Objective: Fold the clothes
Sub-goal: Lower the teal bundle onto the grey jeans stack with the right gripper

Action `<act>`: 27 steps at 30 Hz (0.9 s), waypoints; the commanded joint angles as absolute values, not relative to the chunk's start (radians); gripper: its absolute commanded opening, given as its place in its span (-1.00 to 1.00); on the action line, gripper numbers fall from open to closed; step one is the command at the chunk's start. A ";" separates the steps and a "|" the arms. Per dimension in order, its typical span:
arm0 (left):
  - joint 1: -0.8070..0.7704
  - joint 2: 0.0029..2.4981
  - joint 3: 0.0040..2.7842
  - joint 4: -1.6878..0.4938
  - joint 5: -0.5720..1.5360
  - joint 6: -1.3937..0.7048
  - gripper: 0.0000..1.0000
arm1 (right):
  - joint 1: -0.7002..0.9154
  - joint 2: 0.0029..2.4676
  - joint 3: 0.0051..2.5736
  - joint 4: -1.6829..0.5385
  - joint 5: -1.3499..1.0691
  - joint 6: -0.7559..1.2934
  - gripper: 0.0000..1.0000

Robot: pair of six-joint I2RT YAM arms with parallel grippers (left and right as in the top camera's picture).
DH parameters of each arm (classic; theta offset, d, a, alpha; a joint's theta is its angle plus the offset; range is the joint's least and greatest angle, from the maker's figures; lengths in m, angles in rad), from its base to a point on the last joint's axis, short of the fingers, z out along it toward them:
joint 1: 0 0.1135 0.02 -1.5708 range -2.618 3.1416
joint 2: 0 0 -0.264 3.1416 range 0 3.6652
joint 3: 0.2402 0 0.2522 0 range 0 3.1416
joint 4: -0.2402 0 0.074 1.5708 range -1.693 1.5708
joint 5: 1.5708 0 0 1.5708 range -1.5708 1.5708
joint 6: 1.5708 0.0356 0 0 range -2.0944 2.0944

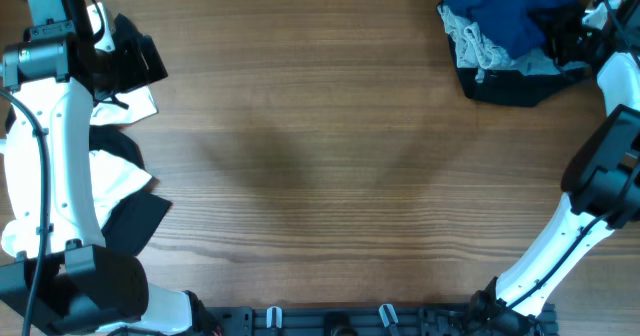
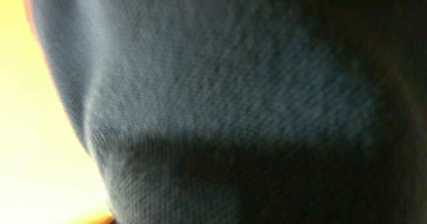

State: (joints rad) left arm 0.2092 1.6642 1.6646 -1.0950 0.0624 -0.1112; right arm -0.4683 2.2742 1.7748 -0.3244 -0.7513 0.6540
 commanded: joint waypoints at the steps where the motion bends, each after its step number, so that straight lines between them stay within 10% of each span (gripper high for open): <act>1: 0.205 1.670 1.668 -1.091 0.082 -0.117 1.00 | -0.490 2.246 1.787 -0.409 -0.757 0.484 -0.03; 12: 0.205 1.670 1.668 -1.092 0.083 -0.117 1.00 | -0.498 1.992 1.788 -0.656 -0.535 0.280 0.81; 27: 0.205 1.670 1.668 -1.092 0.100 -0.117 1.00 | -0.244 1.513 1.788 -0.967 -0.637 -0.305 0.99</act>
